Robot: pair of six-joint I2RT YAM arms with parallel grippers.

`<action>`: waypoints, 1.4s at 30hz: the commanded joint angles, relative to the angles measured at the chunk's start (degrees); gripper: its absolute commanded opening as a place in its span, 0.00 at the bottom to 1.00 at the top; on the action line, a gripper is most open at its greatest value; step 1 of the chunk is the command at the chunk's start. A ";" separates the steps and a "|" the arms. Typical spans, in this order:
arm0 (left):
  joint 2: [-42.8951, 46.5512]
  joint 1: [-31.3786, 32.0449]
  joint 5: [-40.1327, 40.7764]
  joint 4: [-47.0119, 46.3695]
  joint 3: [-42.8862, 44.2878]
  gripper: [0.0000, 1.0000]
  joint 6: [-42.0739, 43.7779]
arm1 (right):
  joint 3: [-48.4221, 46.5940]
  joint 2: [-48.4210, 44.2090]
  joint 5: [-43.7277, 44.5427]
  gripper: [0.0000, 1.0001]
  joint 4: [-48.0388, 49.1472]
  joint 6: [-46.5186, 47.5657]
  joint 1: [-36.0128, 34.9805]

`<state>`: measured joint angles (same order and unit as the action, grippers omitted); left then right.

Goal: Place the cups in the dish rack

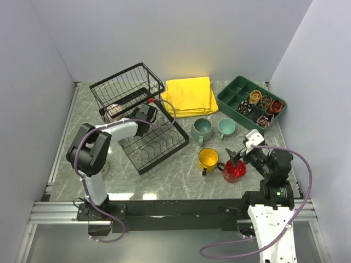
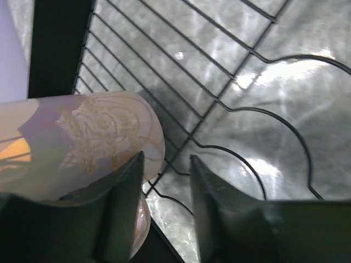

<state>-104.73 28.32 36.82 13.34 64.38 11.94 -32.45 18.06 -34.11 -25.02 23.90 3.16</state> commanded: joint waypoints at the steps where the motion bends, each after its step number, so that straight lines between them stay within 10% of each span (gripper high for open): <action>1: -0.56 -0.28 4.14 -2.53 2.06 0.50 0.62 | 0.19 -0.40 -0.43 1.00 2.25 0.36 0.45; 19: 13.83 6.49 -10.62 3.09 -0.39 0.82 -6.14 | 0.28 -1.28 -0.35 1.00 2.60 0.45 0.80; 20: 15.07 6.58 -11.41 3.27 -0.57 0.96 -6.84 | 0.10 -0.93 -0.35 1.00 2.52 0.36 0.88; 42: 38.54 8.51 -39.01 5.73 -10.68 0.96 -16.51 | -4.02 1.88 -3.68 1.00 -7.49 9.31 3.17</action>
<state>-72.71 36.36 1.96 26.61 52.69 -5.67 -32.91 19.33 -35.75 -29.43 28.73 5.85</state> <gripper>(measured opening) 0.963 0.998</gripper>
